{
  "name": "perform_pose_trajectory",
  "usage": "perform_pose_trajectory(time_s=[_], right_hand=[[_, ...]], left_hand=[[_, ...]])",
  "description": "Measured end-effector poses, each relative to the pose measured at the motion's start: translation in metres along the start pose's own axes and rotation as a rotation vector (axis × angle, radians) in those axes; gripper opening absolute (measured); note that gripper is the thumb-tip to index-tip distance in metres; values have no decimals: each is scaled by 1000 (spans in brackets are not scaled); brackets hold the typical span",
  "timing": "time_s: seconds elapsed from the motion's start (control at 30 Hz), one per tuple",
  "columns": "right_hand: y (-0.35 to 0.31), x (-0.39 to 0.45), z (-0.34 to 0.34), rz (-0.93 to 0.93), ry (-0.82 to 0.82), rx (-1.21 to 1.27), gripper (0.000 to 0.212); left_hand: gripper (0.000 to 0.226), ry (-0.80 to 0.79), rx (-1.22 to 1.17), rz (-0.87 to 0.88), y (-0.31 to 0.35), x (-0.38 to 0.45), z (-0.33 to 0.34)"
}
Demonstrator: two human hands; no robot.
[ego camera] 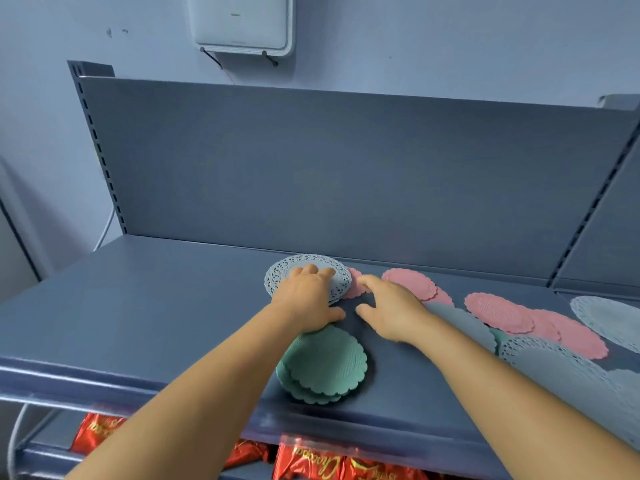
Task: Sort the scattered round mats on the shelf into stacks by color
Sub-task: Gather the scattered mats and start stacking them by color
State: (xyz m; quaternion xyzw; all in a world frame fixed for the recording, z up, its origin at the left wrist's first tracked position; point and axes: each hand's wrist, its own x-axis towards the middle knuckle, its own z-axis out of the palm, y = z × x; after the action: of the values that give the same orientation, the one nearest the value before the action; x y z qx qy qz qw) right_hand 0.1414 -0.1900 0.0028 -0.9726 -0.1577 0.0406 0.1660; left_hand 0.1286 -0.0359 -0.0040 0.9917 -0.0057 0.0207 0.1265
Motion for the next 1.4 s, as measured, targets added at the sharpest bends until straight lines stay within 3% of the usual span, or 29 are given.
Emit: perform_pose_trajectory(time_s=[0.17, 0.27, 0.43, 0.7, 0.93, 1.1, 1.27, 1.4], right_hand=[[12, 43, -1, 17, -28, -37, 47], [13, 64, 1, 11, -77, -40, 58], [8, 87, 2, 16, -73, 9, 54], [19, 92, -3, 125, 56, 304, 37], [46, 81, -25, 190, 195, 352, 30], [63, 73, -30, 306, 246, 325, 34], [89, 68, -32, 390, 254, 244, 23], [101, 62, -33, 436, 229, 201, 29]], left_hand=[[69, -41, 38, -94, -3, 25, 3], [64, -53, 63, -95, -7, 32, 5], [60, -103, 143, -80, -7, 39, 7], [51, -107, 181, -106, -2, 42, 7], [32, 11, 147, -103, 8, 39, 1], [40, -71, 180, -112, 10, 37, 9], [42, -68, 139, -19, 29, 42, 9], [48, -139, 20, 111, 59, 48, 12]])
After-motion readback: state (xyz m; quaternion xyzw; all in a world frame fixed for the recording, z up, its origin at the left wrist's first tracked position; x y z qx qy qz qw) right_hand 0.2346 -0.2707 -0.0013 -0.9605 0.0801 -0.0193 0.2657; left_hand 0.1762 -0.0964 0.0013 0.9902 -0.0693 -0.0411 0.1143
